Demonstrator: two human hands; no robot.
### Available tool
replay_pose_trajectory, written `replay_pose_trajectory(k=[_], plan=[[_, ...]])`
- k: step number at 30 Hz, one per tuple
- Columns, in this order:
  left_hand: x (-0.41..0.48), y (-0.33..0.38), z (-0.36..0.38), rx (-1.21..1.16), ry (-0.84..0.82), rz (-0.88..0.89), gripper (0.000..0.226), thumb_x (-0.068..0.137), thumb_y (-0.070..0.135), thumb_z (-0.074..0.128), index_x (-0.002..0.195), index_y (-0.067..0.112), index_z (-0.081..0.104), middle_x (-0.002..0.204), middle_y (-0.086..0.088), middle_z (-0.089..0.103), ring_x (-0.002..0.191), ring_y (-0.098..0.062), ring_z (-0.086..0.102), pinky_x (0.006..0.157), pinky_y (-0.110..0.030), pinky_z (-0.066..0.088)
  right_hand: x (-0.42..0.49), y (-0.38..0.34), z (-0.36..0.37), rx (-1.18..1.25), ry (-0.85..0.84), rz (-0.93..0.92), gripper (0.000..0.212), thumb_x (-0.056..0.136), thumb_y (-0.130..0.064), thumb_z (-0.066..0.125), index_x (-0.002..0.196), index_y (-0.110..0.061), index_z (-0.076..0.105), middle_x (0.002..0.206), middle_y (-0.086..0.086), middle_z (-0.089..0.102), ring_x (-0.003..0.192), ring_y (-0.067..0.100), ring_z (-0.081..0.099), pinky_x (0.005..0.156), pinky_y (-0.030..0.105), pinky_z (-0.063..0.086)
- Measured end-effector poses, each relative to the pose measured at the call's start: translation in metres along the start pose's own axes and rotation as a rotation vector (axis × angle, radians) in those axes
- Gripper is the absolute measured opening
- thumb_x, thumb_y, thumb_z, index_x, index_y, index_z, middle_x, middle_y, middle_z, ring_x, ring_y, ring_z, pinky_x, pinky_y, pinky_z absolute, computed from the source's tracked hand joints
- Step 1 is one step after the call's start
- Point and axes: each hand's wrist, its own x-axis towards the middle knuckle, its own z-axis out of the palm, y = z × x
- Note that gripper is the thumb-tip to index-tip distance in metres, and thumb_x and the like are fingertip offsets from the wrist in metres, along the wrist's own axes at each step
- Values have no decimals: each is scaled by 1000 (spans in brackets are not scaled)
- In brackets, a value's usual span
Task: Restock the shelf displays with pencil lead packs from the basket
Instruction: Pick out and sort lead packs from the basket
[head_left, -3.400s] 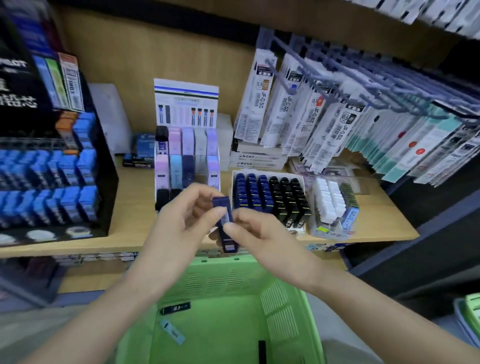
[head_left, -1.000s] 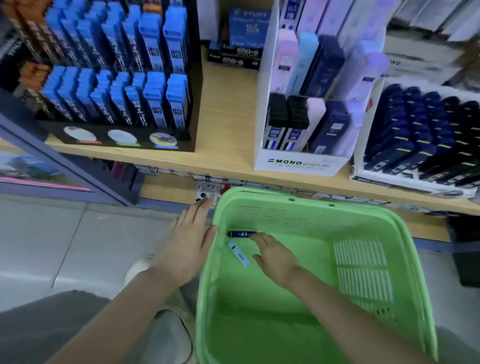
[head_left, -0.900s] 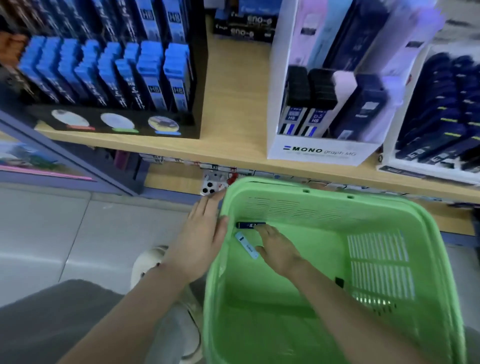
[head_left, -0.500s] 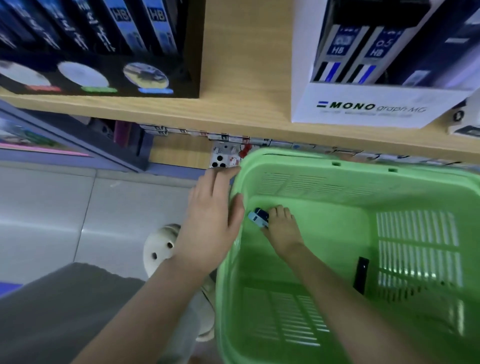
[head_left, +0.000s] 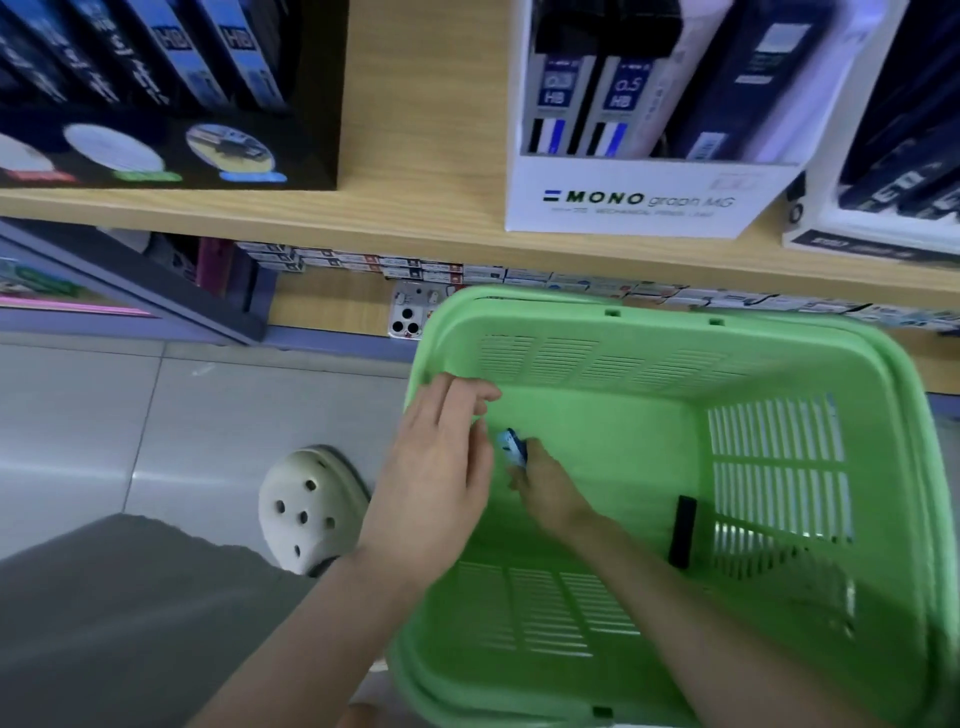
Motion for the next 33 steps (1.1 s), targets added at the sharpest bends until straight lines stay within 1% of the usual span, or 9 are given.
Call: replay_pose_trajectory(k=[3, 7, 11, 13, 16, 20, 25, 29, 33], plan=[[4, 17, 15, -113, -66, -207, 30, 93, 19, 49, 123, 13, 48, 109, 7, 45, 103, -10, 46, 92, -22, 38, -32, -34, -30, 414, 124, -109, 11, 101, -25, 37, 100, -14, 38, 75, 2, 55, 58, 12, 53, 58, 36, 47], [12, 37, 36, -381, -266, -523, 53, 92, 42, 48, 137, 18, 38, 136, 4, 41, 129, -12, 35, 109, -27, 28, -75, -67, -56, 598, 293, -341, 17, 100, -8, 36, 95, -24, 34, 80, -7, 46, 66, -6, 47, 62, 14, 39], [13, 56, 50, -529, -243, -516, 19, 94, 38, 47, 96, 20, 52, 97, -6, 58, 93, -17, 56, 84, -22, 45, -104, -73, -66, 604, 237, -444, 30, 91, 8, 41, 109, -15, 39, 101, 8, 52, 92, 8, 53, 82, 15, 45], [15, 65, 51, -543, -198, -525, 15, 97, 30, 44, 95, 17, 49, 85, -1, 57, 77, -10, 56, 65, -11, 44, -114, -64, -75, 523, 193, -467, 45, 83, 13, 49, 119, -13, 40, 108, 3, 51, 99, 0, 51, 88, 11, 41], [17, 70, 56, -524, -160, -503, 16, 100, 23, 39, 99, 11, 48, 85, 4, 59, 79, -8, 59, 70, -15, 45, -125, -40, -87, 463, 174, -455, 51, 86, -2, 57, 134, -8, 39, 128, -3, 49, 117, 4, 50, 103, 20, 39], [20, 71, 66, -650, -111, -565, 12, 101, 15, 37, 91, 12, 44, 79, -1, 57, 76, -16, 58, 72, -21, 50, -113, 21, -97, 310, 423, -98, 38, 94, -15, 53, 131, -13, 44, 126, -4, 51, 117, 9, 52, 106, 27, 39], [15, 65, 79, -669, -178, -586, 16, 100, 16, 38, 86, 22, 42, 79, -3, 57, 72, -14, 58, 69, -20, 52, -86, 99, -87, 159, 239, 547, 41, 97, -16, 48, 133, 2, 39, 129, 21, 50, 109, 31, 57, 97, 36, 47], [14, 59, 86, -664, -217, -591, 14, 100, 15, 39, 87, 19, 43, 78, -2, 58, 68, -13, 57, 70, -23, 51, -62, 116, -72, 53, 115, 689, 39, 99, -12, 44, 132, 6, 35, 127, 19, 52, 113, 28, 55, 85, 28, 44], [15, 49, 89, -650, -230, -591, 12, 100, 17, 39, 89, 19, 44, 79, 0, 59, 69, -12, 58, 67, -17, 50, -44, 119, -63, -44, 106, 688, 44, 100, -8, 39, 139, 4, 23, 133, 19, 47, 120, 29, 51, 94, 32, 42]])
